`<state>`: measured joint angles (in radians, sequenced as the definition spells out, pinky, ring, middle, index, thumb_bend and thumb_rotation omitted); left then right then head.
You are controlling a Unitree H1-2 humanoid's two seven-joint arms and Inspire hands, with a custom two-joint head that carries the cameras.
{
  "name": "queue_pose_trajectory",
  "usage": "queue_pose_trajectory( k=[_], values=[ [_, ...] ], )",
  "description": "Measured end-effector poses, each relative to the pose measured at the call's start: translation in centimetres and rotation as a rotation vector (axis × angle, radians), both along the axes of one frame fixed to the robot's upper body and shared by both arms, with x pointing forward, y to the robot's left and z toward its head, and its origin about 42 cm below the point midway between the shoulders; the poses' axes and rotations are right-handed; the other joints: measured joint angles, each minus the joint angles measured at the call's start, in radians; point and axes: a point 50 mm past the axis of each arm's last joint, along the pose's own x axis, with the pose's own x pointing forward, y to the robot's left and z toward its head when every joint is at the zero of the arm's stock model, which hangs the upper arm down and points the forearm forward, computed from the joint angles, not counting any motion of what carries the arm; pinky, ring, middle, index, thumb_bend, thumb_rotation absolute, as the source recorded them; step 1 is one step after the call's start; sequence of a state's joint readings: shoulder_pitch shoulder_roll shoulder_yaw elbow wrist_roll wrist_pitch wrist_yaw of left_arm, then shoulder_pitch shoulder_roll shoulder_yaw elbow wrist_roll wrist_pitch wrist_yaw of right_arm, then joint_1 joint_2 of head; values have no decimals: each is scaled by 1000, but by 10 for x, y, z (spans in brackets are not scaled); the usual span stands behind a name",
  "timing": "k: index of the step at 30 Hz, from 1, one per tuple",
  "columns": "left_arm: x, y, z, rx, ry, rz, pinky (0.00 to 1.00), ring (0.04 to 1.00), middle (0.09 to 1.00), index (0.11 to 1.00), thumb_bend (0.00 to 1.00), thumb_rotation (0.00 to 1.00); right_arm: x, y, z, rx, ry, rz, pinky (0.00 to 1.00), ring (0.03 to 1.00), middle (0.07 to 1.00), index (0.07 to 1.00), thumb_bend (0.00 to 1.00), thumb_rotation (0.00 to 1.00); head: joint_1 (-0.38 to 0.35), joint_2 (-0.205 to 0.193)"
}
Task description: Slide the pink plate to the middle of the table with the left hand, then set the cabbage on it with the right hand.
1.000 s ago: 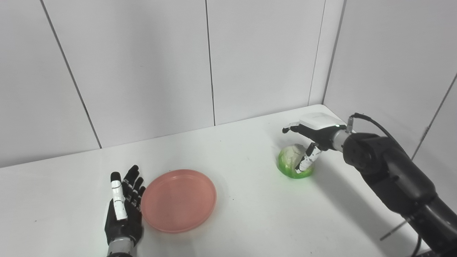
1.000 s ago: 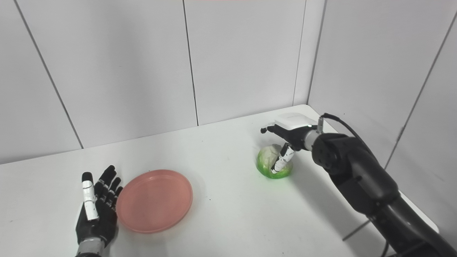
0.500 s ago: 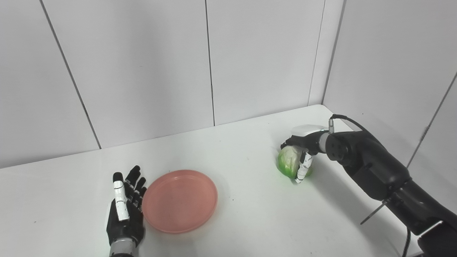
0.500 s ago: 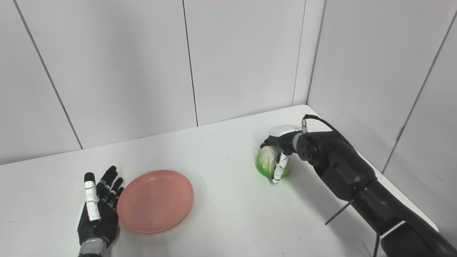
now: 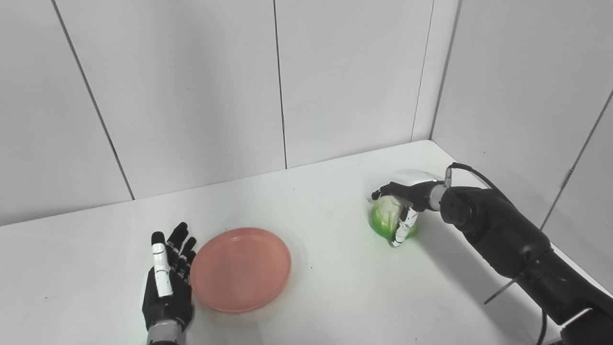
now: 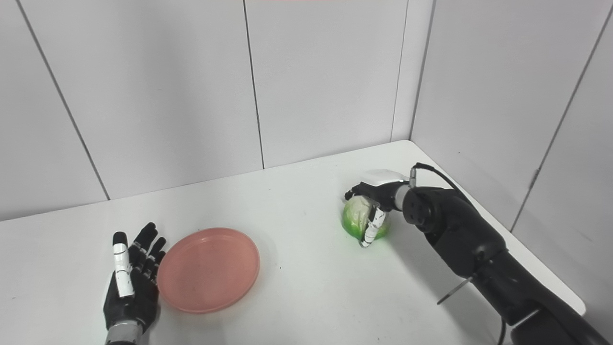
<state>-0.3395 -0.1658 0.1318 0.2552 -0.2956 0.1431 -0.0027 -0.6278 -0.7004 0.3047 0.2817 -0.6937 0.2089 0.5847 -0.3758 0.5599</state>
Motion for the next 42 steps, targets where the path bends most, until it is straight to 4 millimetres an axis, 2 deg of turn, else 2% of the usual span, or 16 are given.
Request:
queue_pose_trajectory(
  k=[2, 5, 6, 7, 9, 10, 11, 12, 17, 21, 26, 34, 38, 42],
  values=[
    [0, 0, 0, -1, 0, 0, 1000, 924, 939, 771, 750, 871, 0, 1, -1, 13, -6, 0, 448, 531, 639, 767, 971, 108, 2, 5],
    [0, -1, 0, -2, 0, -1, 1000, 932, 945, 781, 746, 881, -2, 0, -7, 61, -15, 18, 402, 469, 546, 721, 920, 68, 2, 8],
    [0, -1, 0, -2, 0, -1, 1000, 933, 945, 780, 744, 882, -3, 0, -9, 85, -25, 32, 402, 466, 516, 702, 751, 35, 0, 8],
    [0, 0, 0, -2, 1, -1, 1000, 934, 945, 776, 746, 876, -4, 0, -10, 99, -26, 44, 398, 460, 500, 672, 664, 17, 0, 8],
    [0, 0, -1, -4, 1, 0, 1000, 933, 943, 771, 750, 869, -5, 0, -12, 112, -36, 65, 382, 446, 485, 638, 591, 3, 0, 8],
    [0, 0, -1, -4, 2, 1, 1000, 930, 944, 777, 745, 872, -5, 0, -13, 120, -39, 69, 317, 384, 481, 551, 556, 1, 0, 8],
    [0, 0, -1, -4, 2, 1, 1000, 929, 944, 779, 743, 873, -6, -1, -14, 131, -40, 70, 295, 363, 480, 522, 544, 0, 2, 9],
    [0, 0, -1, -5, 2, 0, 995, 921, 937, 781, 744, 876, -7, -1, -15, 140, -47, 69, 275, 346, 449, 529, 532, 0, 3, 11],
    [0, 0, -1, -3, 2, 0, 966, 899, 924, 773, 738, 875, -8, 0, -17, 180, -48, 80, 278, 348, 435, 524, 525, 0, 3, 11],
    [0, 0, -1, -2, 1, -1, 978, 898, 925, 786, 732, 871, -9, 2, -15, 188, -33, 94, 277, 346, 431, 522, 526, 0, 3, 14],
    [0, -1, -1, -1, 4, -2, 976, 900, 927, 809, 725, 883, -11, 10, -7, 201, -27, 133, 246, 316, 422, 529, 524, 0, 9, 17],
    [1, -2, -3, 16, 6, -5, 927, 871, 912, 796, 725, 874, -7, 25, 25, 259, -64, 171, 264, 334, 419, 527, 525, 0, 24, 23],
    [2, -4, -4, 26, 5, -2, 925, 871, 904, 779, 705, 870, -2, 41, 47, 288, -99, 225, 272, 341, 418, 525, 525, 0, 37, 23],
    [2, -10, -4, 21, -2, -2, 924, 872, 907, 770, 699, 864, 3, 59, 67, 310, -139, 281, 289, 354, 435, 521, 527, 0, 109, 34]
  ],
)
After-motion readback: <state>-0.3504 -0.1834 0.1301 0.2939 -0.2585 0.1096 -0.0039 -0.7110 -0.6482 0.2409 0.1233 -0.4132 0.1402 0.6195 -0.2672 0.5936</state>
